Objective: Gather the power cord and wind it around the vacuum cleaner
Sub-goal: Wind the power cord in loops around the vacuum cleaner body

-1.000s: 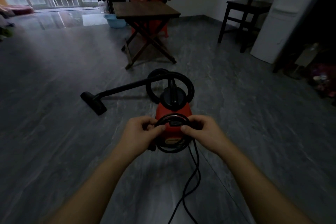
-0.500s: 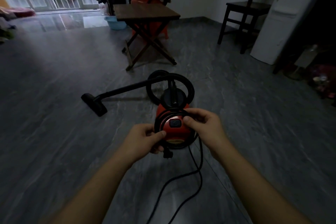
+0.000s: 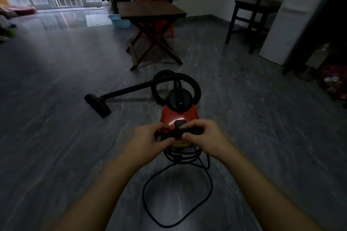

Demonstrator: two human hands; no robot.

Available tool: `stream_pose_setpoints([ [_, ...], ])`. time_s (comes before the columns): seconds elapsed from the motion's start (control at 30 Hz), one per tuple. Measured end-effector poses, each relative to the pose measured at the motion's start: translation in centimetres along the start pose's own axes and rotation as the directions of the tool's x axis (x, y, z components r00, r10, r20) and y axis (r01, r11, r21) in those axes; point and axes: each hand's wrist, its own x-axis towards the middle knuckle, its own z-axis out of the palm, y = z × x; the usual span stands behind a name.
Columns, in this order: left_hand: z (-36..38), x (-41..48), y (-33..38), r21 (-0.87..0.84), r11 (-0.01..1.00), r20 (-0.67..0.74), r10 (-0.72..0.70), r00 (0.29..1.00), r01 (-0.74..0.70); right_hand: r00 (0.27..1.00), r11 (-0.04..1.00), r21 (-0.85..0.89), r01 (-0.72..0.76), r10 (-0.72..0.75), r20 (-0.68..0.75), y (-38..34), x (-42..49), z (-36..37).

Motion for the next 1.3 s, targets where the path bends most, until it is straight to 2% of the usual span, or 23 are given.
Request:
stream_pose_setpoints([
  [0.1, 0.1, 0.0, 0.1, -0.017, 0.999, 0.045, 0.034, 0.998, -0.033, 0.999, 0.999, -0.006, 0.033, -0.033, 0.011, -0.5, -0.1, 0.0],
  [0.27, 0.1, 0.2, 0.3, -0.046, 0.998, 0.027, 0.032, 0.999, -0.030, 0.999, 0.999, 0.005, 0.035, -0.035, 0.001, -0.9, -0.2, -0.2],
  [0.47, 0.2, 0.2, 0.7, -0.208, 0.978, -0.033, -0.009, 0.999, 0.002, 0.998, 0.999, 0.011, 0.051, -0.050, -0.025, -1.0, -0.1, -0.4],
  [0.63, -0.5, 0.5, 0.9, -0.410, 0.908, -0.062, -0.124, 0.990, 0.088, 0.990, 0.993, 0.103, 0.059, -0.045, -0.134, -1.2, -0.1, -1.3],
  [0.8, -0.6, 0.6, 1.0, -0.472, 0.874, -0.086, -0.176, 0.981, 0.116, 0.989, 0.971, 0.239, 0.022, 0.014, -0.149, -1.2, -0.1, -1.5],
  [0.9, -0.6, 0.6, 0.8, -0.479, 0.869, -0.095, -0.192, 0.977, 0.124, 0.990, 0.942, 0.335, -0.028, 0.071, -0.118, -0.8, 0.2, -1.6],
  [1.13, -0.4, 0.3, 0.5, -0.396, 0.912, -0.095, -0.161, 0.982, 0.111, 0.994, 0.951, 0.294, -0.095, 0.105, -0.018, -0.5, 0.1, -1.6],
  [1.3, -0.2, 0.4, 0.1, -0.346, 0.932, -0.089, -0.150, 0.985, 0.111, 0.994, 0.967, 0.236, -0.099, 0.109, -0.028, -0.4, 0.2, -1.7],
])
